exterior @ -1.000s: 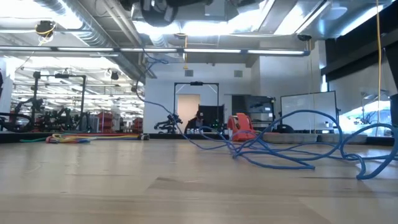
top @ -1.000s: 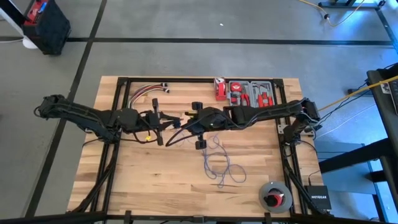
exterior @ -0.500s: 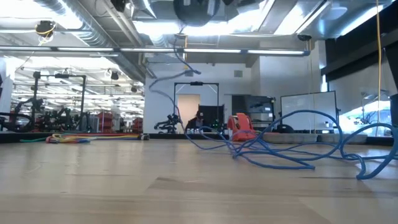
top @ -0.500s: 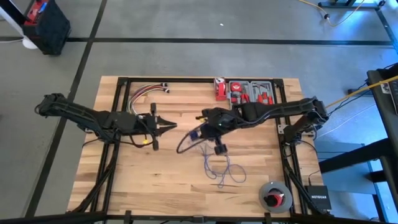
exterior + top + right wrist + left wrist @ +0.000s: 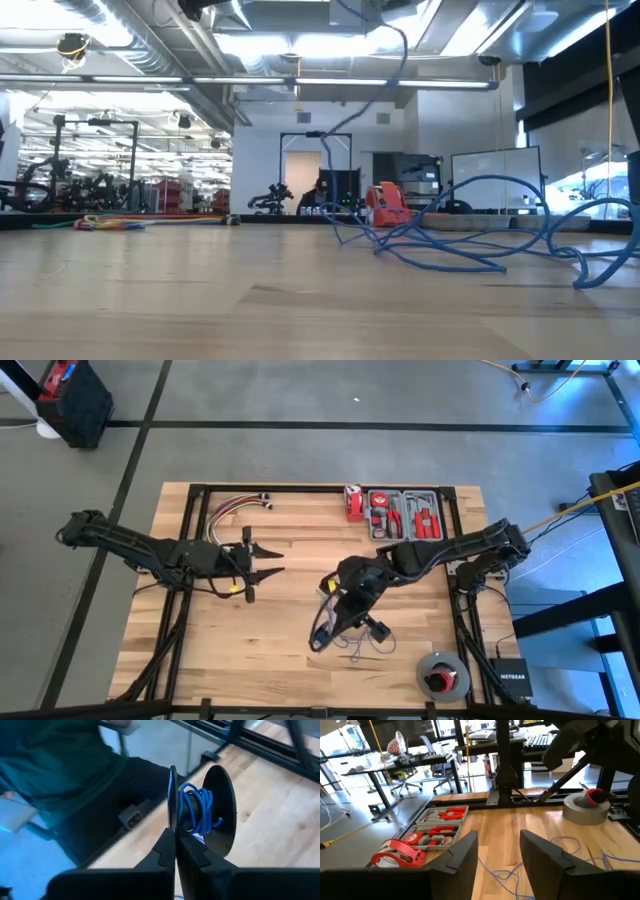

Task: Coil cords
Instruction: Uncoil the blue wire from the black spool

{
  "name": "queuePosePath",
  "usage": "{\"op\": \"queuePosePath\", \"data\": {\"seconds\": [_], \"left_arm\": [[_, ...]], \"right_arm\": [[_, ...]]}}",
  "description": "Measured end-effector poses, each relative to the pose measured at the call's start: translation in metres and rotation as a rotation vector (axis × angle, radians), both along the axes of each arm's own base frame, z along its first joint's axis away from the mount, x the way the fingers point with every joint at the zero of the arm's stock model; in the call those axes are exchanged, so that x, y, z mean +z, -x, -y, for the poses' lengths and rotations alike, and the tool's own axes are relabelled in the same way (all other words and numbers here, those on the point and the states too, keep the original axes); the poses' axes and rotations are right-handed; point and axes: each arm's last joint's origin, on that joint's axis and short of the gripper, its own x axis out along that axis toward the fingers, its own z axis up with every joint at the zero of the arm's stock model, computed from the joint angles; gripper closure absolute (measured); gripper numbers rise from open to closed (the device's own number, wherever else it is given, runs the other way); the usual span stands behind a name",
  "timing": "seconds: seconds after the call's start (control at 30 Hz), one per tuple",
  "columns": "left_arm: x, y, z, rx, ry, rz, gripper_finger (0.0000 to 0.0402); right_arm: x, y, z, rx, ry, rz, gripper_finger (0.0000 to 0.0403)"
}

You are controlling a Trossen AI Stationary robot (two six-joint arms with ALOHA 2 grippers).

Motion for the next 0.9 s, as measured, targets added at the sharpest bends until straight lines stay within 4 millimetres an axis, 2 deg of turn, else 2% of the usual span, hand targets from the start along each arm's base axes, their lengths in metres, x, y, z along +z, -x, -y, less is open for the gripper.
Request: {"op": "queuePosePath", "data": {"seconds": [0.07,0.23,0.43,0.63,0.8,0.9], "left_arm": [[0.0,0.0,0.0,0.0,-0.001,-0.001,0.0261],[0.001,-0.001,0.0,-0.001,-0.011,0.013,0.0261],[-0.003,-0.009,0.001,-0.001,-0.057,0.005,0.0261],[-0.009,-0.022,-0.002,0.024,-0.117,-0.006,0.0261],[-0.009,-0.023,-0.004,0.042,-0.122,-0.004,0.0261],[-0.01,-0.024,-0.002,-0.021,-0.106,-0.002,0.0261]], "right_arm": [[-0.001,-0.001,0.002,-0.066,0.051,0.004,0.0399],[-0.007,-0.006,0.02,-0.38,0.276,0.009,0.0399],[-0.007,-0.019,0.038,-0.577,0.358,0.081,0.0398],[-0.007,-0.02,0.043,-0.6,0.367,0.084,0.0399],[-0.007,-0.02,0.043,-0.602,0.368,0.083,0.0397],[-0.006,-0.021,0.043,-0.603,0.362,0.101,0.0399]]}}
